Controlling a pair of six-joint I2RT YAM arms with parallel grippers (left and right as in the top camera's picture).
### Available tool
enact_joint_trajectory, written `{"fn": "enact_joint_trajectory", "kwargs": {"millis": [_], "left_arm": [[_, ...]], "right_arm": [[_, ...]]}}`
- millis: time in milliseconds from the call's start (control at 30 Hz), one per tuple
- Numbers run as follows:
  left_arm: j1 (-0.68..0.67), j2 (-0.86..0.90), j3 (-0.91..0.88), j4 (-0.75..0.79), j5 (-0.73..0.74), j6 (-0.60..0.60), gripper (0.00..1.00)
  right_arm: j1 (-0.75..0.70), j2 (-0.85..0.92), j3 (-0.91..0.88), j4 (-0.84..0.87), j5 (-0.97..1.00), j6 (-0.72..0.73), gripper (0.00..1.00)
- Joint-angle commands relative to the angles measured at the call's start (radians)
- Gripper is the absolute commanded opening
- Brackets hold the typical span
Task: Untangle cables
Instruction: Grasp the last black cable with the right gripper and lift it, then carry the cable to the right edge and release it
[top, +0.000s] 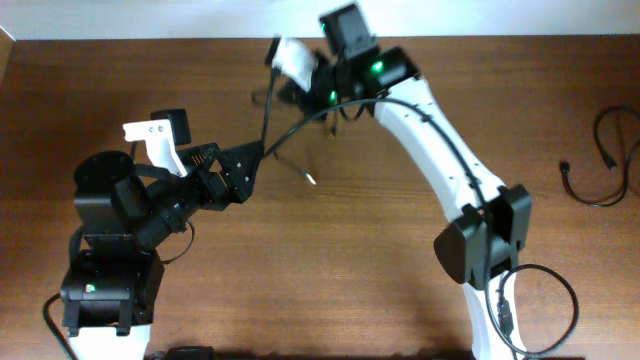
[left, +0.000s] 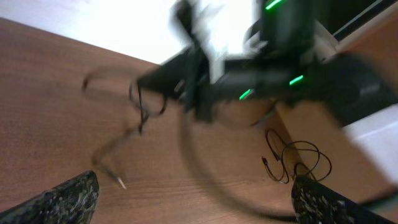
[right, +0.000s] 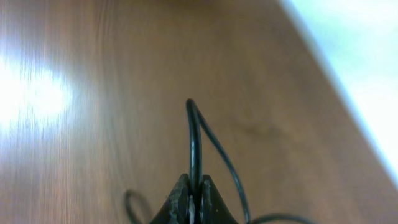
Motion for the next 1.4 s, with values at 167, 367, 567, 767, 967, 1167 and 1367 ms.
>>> {"fn": "enact_joint_trajectory", "kwargs": {"millis": [167, 367, 567, 767, 967, 1167, 1367], "left_arm": [[0.003, -0.008, 0.008, -0.021, -0.008, 0.035, 0.99], [0.003, -0.008, 0.008, -0.047, -0.008, 0.081, 0.99], [0.003, -0.008, 0.008, -0.115, -0.008, 0.126, 0.99], [0.003, -0.008, 0.008, -0.134, -0.008, 0.158, 0.99], [0.002, -0.008, 0.008, -0.141, -0.008, 0.163, 0.99], [0.003, -0.007, 0.008, -0.141, -0.008, 0.163, 0.99], [0.002, -0.007, 0.008, -0.141, -0.008, 0.163, 0.99]], "right_arm": [[-0.005, -0.016, 0.622, -0.037, -0.006, 0.167, 0.04], [-0.014, -0.018, 0.804, -0.043, 0.009, 0.289, 0.04], [-0.062, -0.027, 0.839, -0.057, 0.138, 0.29, 0.04], [-0.203, -0.031, 0.839, -0.108, 0.288, 0.293, 0.04], [-0.392, -0.037, 0.839, -0.201, 0.288, 0.293, 0.04], [-0.607, -0.042, 0.839, -0.301, 0.288, 0.293, 0.04], [-0.855, -0.042, 0.839, -0.342, 0.289, 0.359, 0.04]]}}
